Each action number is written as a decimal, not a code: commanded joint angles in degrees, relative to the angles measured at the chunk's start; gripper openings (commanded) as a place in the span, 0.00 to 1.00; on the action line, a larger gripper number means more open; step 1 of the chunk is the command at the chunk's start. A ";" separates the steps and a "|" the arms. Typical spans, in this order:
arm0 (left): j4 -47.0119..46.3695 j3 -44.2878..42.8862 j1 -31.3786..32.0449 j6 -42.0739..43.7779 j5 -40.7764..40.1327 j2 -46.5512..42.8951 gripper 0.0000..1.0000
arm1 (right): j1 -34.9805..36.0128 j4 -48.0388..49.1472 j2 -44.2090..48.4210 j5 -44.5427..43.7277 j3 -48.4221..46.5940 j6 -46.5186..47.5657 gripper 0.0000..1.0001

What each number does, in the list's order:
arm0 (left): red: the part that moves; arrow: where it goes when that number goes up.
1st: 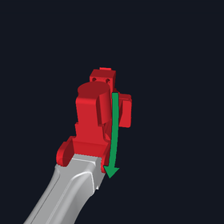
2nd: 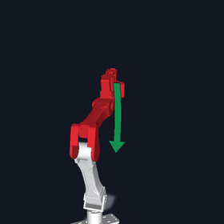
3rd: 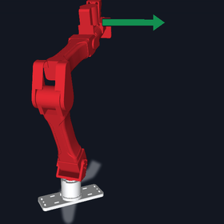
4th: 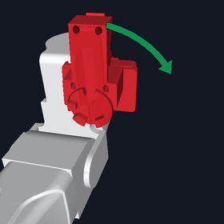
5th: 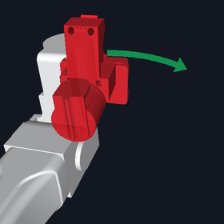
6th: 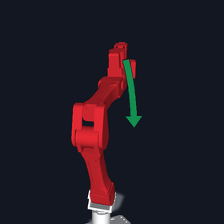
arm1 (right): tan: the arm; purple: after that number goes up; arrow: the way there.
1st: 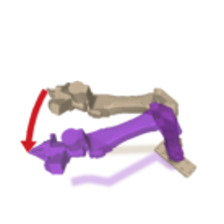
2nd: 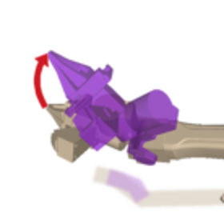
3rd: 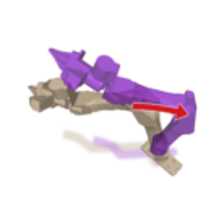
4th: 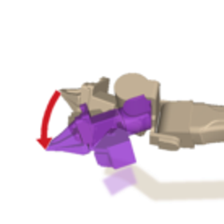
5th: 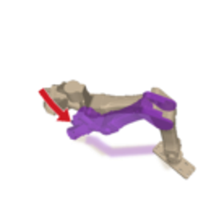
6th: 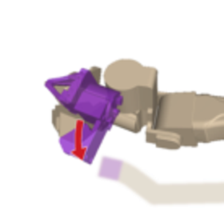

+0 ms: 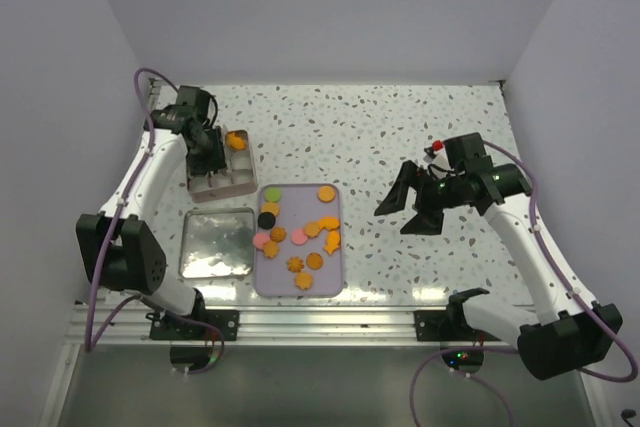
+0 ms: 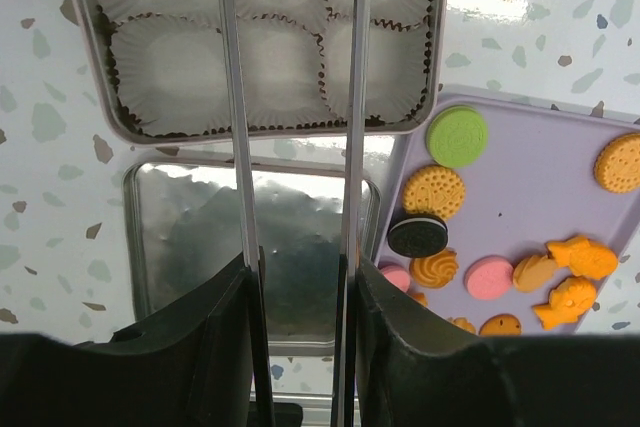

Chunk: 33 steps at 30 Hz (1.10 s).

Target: Pack the cookies

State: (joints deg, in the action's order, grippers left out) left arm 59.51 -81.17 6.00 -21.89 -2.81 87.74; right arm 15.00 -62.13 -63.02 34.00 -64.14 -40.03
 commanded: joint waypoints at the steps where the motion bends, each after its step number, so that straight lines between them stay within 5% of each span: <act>1: -4.57 0.66 -0.37 1.15 1.93 1.46 0.41 | -0.06 -0.71 -1.13 0.81 -2.74 1.88 0.88; 13: -6.16 0.13 -0.37 0.53 -0.97 5.07 0.55 | -0.06 -0.01 -1.93 1.68 -2.39 2.41 0.88; 26: -3.17 -4.53 -0.29 -0.08 2.18 0.07 0.54 | -0.06 -0.18 -1.75 1.42 -2.83 2.59 0.88; 33: -2.20 -2.42 9.79 -2.45 2.46 -3.46 0.52 | 0.02 0.43 -1.14 1.86 -2.57 2.41 0.88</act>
State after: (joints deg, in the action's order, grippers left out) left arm 56.95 -83.15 10.00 -23.00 -1.72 86.70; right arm 15.00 -62.13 -64.88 34.06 -64.93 -38.48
